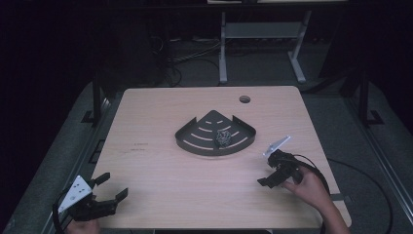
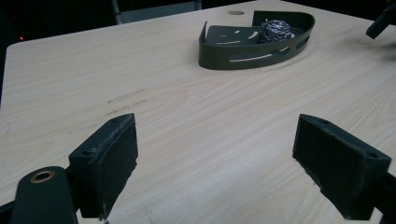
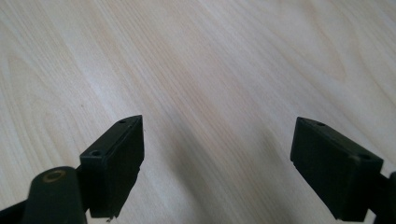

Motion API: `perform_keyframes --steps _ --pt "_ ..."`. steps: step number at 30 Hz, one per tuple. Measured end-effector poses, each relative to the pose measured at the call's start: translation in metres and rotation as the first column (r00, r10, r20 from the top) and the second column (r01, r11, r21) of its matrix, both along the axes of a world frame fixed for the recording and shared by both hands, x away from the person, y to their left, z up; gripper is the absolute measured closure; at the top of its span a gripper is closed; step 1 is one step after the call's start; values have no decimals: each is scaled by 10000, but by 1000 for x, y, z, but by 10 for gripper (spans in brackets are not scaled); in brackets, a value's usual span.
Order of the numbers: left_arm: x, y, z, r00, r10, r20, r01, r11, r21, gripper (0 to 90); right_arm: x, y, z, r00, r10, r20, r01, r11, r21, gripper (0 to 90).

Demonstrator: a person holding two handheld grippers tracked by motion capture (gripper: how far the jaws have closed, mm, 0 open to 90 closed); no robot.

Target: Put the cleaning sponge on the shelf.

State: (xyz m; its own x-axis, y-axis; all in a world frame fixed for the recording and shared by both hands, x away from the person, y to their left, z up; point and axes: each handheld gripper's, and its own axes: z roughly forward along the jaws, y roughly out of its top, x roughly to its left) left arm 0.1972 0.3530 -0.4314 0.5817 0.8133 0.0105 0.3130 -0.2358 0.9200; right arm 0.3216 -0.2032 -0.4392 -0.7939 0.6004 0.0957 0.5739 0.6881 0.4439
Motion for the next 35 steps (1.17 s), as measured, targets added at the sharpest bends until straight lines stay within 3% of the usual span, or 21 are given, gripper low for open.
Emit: perform_keyframes --steps 16,30,35 --pt "0 -2 0 10000 -84 -19 84 9999 102 133 -16 -21 -5 9994 -323 144 320 9991 264 167" --pt "-1 -4 1 10000 -36 51 36 10000 56 133 -34 -24 -6 9988 -350 335 339 9989 322 160" --pt "-1 -7 1 9999 -104 36 103 9998 184 133 -42 -23 -7 9985 -319 456 290 9976 628 155"
